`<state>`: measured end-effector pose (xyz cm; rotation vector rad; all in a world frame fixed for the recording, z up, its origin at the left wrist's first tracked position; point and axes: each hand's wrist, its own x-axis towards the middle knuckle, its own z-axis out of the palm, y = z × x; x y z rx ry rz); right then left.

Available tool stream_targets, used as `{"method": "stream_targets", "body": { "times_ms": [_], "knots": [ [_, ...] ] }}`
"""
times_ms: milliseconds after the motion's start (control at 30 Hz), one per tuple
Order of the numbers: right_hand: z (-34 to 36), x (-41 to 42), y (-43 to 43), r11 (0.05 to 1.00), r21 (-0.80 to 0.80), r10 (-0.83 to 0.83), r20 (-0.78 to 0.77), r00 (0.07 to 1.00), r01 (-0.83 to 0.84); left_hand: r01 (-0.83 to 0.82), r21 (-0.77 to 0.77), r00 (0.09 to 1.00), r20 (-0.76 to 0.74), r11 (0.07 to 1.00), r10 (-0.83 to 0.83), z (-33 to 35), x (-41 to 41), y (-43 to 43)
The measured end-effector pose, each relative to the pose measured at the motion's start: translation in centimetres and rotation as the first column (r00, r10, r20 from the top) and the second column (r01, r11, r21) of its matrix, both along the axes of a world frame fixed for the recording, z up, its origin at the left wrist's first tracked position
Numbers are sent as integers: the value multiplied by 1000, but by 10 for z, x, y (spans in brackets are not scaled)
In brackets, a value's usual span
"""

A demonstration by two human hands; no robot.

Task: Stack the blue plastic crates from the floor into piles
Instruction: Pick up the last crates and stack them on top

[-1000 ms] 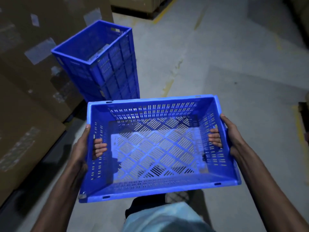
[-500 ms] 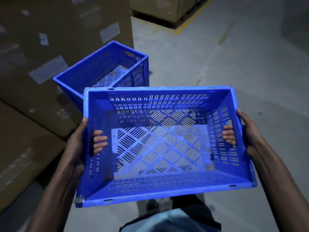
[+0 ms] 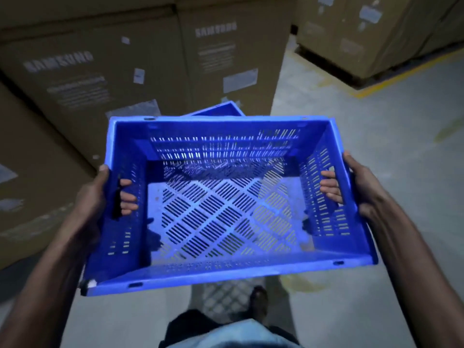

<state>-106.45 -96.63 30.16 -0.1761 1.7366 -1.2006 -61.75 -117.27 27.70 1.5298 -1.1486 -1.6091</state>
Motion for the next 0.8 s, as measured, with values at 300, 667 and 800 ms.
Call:
{"method": "stream_targets", "body": {
  "times_ms": [300,667,800],
  "knots": [
    [37,-48,-201,952,-38,299,-84,951,-303,-160,34,987,15,986,160,20,-12,-70],
    [31,-34,-365,914,10,402,-155,902,-406,-211,90,977,38,973,209,12,-7,-192],
    [16,-43,-409,909,10,417,-68,906,-417,-218,132,976,53,967,212,15,-14,-232]
  ]
}}
